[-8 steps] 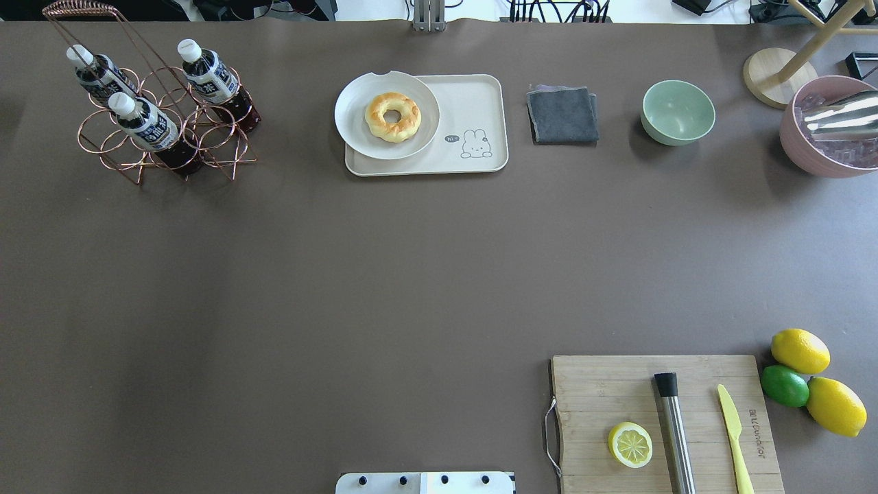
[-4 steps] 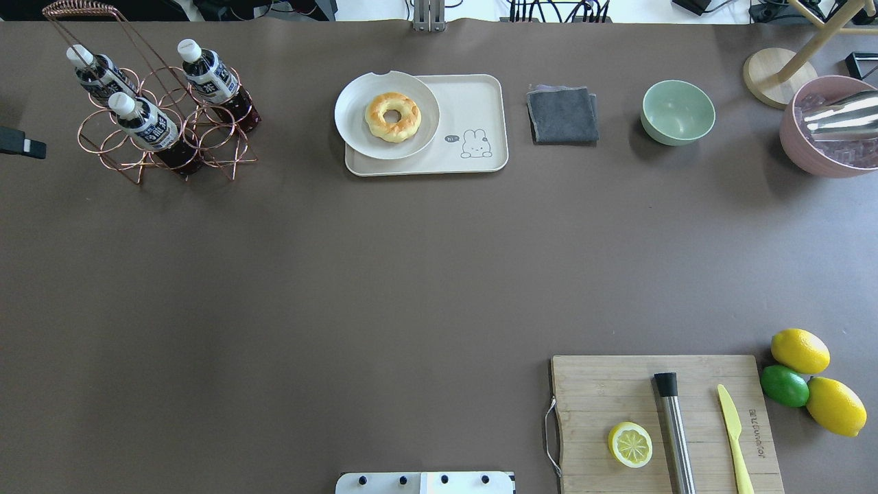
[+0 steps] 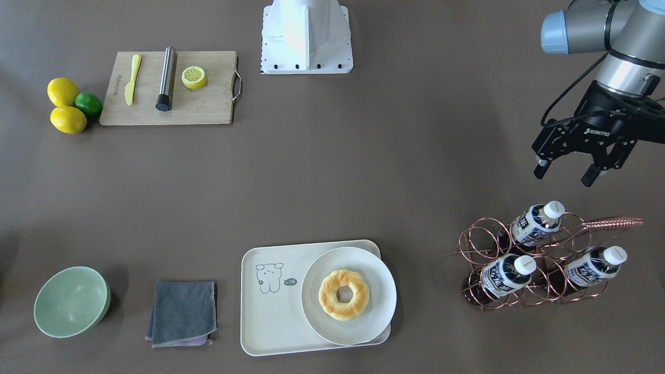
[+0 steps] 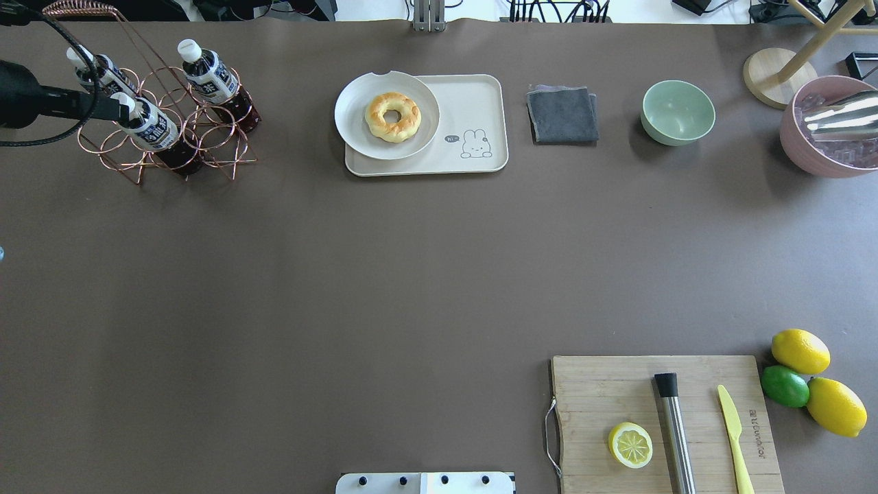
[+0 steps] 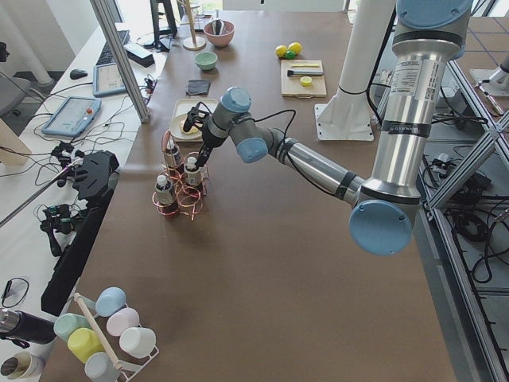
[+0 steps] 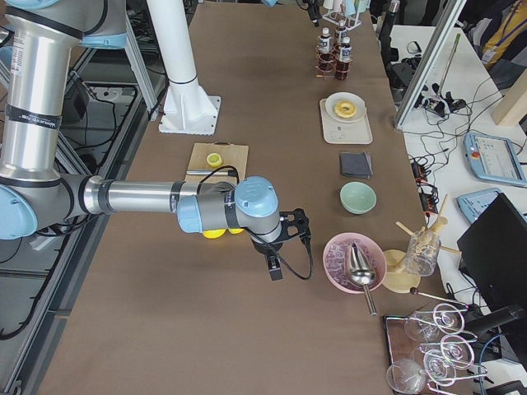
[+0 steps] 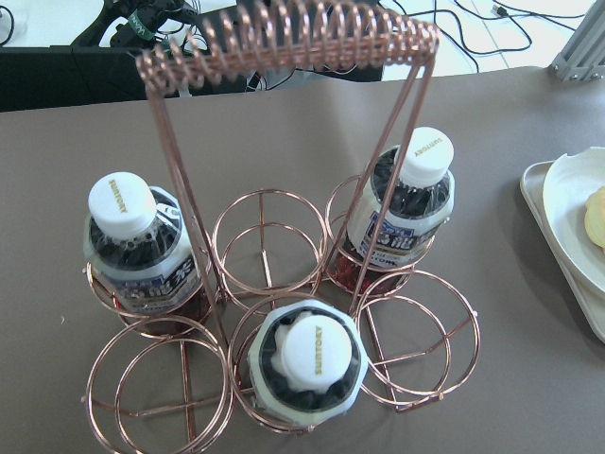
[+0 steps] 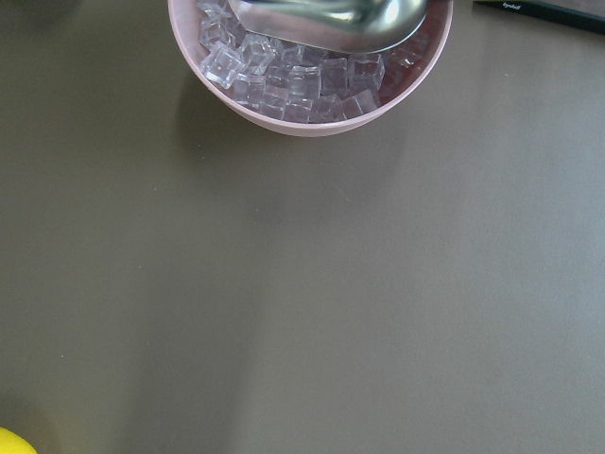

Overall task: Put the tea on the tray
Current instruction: 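Move the left gripper down over the tea bottle in the copper rack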

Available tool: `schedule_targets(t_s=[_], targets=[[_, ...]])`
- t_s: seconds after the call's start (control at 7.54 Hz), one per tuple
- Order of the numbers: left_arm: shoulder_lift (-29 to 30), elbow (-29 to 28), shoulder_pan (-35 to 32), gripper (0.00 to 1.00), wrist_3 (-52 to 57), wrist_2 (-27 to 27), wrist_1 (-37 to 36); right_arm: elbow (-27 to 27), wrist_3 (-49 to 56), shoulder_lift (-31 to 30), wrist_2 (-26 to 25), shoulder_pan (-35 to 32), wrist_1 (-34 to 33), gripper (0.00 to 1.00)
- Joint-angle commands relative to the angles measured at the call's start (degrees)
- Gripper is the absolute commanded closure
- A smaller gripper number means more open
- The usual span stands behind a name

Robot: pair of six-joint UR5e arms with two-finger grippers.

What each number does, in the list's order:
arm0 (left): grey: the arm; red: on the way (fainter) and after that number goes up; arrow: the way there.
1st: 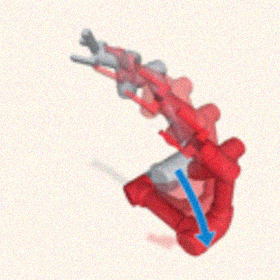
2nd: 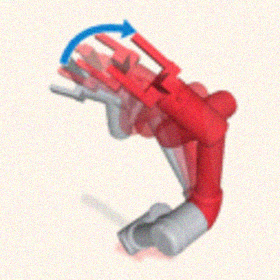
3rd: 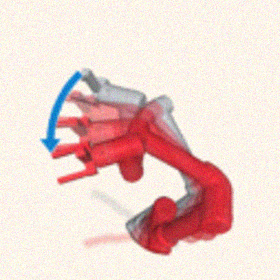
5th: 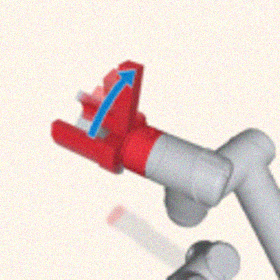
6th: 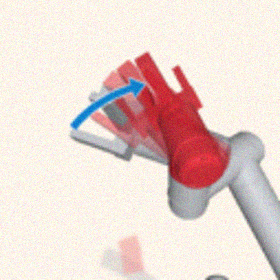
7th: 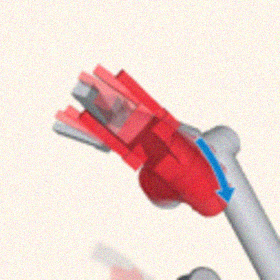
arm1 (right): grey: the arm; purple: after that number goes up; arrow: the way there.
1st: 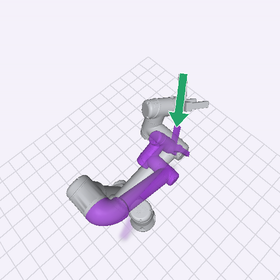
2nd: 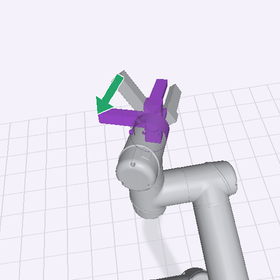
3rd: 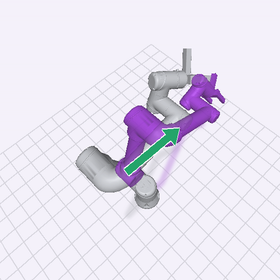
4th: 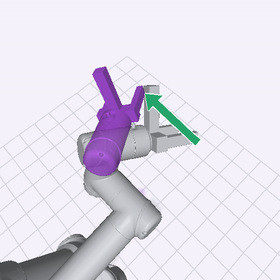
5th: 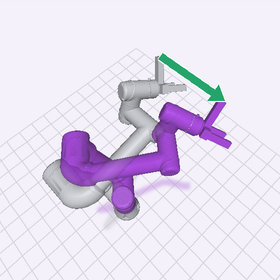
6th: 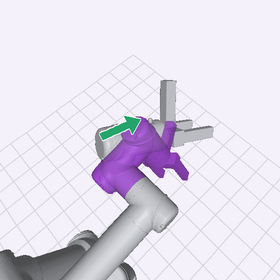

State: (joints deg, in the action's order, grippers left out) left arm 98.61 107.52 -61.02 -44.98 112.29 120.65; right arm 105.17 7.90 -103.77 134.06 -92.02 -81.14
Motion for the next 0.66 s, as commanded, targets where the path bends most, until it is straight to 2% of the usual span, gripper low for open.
schedule_targets(t_s=[0.0, 0.27, 0.53], targets=[[3.4, -4.5, 1.0, 0.03, 0.3, -2.4, 0.2, 0.0, 0.0, -0.1, 0.1, 0.0, 0.1, 0.00], [5.2, -7.6, 1.0, 0.04, 0.3, -2.4, 0.4, 0.0, 0.2, -0.2, 0.0, 0.0, 0.1, 0.00], [5.4, -8.5, 1.1, 0.18, 0.0, -2.3, 0.6, 0.2, 0.4, -0.3, 0.0, 0.0, 0.2, 0.00]])
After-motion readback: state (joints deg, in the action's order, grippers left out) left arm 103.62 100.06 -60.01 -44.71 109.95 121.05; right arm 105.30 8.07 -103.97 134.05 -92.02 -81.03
